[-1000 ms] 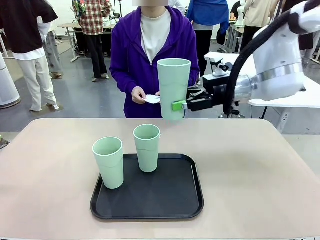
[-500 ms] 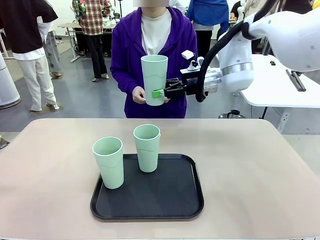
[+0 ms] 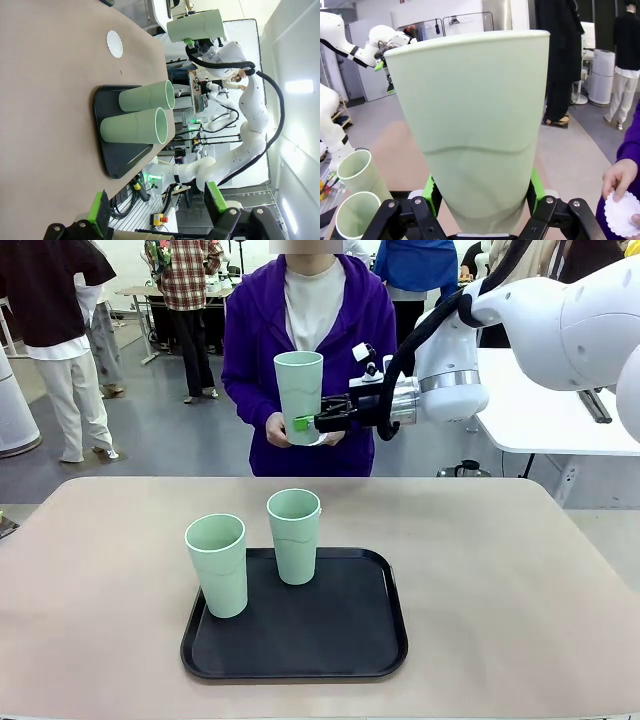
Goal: Place coasters on the table and set cups on them.
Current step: Pick up one Reusable plastic cup and place it on a coaster set by the human.
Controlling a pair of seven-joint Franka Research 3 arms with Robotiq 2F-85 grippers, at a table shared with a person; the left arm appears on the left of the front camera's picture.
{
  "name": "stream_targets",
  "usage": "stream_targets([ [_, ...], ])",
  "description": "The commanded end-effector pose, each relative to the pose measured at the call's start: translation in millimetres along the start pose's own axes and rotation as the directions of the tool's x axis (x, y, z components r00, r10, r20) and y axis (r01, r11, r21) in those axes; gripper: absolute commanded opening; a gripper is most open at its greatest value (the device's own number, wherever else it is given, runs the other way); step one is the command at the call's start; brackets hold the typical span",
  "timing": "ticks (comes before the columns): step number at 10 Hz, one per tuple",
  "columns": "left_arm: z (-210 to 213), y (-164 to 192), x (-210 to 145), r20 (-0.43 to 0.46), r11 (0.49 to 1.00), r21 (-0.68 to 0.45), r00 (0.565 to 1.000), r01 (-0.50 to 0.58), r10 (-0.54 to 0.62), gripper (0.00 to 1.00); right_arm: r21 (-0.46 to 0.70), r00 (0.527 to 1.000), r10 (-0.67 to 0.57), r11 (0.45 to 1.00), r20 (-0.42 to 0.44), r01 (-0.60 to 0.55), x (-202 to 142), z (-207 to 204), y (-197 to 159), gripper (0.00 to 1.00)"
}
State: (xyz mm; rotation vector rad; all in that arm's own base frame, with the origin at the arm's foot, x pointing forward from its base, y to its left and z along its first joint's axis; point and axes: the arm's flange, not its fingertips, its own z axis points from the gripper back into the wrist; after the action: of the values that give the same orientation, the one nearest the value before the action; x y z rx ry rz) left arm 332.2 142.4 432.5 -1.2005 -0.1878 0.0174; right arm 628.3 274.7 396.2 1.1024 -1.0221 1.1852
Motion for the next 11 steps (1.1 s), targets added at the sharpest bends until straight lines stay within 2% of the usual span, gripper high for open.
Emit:
stream_targets([
  [1,2.6,-0.4,-0.6,0.0,1.0,-0.01,1.0,0.014,-0.014,1.0,0.023,1.0,0.004,1.0,0.01,-0.004,1.9,4.3,0.7,0.81],
  [3,2.6,-0.4,-0.6,0.0,1.0,-0.01,1.0,0.014,-0.014,1.0,0.003,1.0,0.001,1.0,0.0,-0.001,-0.1,1.2,-0.2,0.81],
  [4,2.6,-0.4,-0.6,0.0,1.0,-0.01,1.0,0.014,-0.014,1.0,0.037,0.997,0.029,0.999,0.065,-0.032,-12.7,4.1,0.5,0.81],
  [7,2.6,-0.4,-0.6,0.0,1.0,-0.01,1.0,0.014,-0.014,1.0,0.021,0.995,0.008,1.0,0.102,-0.01,-53.4,-1.9,-14.5,0.81],
  [9,2.6,-0.4,-0.6,0.0,1.0,-0.01,1.0,0.014,-0.014,1.0,-0.006,0.995,0.047,0.999,0.084,-0.047,-79.0,-10.2,-21.4,0.81],
  [11,2.6,-0.4,-0.6,0.0,1.0,-0.01,1.0,0.014,-0.014,1.0,0.018,0.998,0.021,1.0,0.056,-0.022,-103.0,-25.0,-26.1,0.81],
])
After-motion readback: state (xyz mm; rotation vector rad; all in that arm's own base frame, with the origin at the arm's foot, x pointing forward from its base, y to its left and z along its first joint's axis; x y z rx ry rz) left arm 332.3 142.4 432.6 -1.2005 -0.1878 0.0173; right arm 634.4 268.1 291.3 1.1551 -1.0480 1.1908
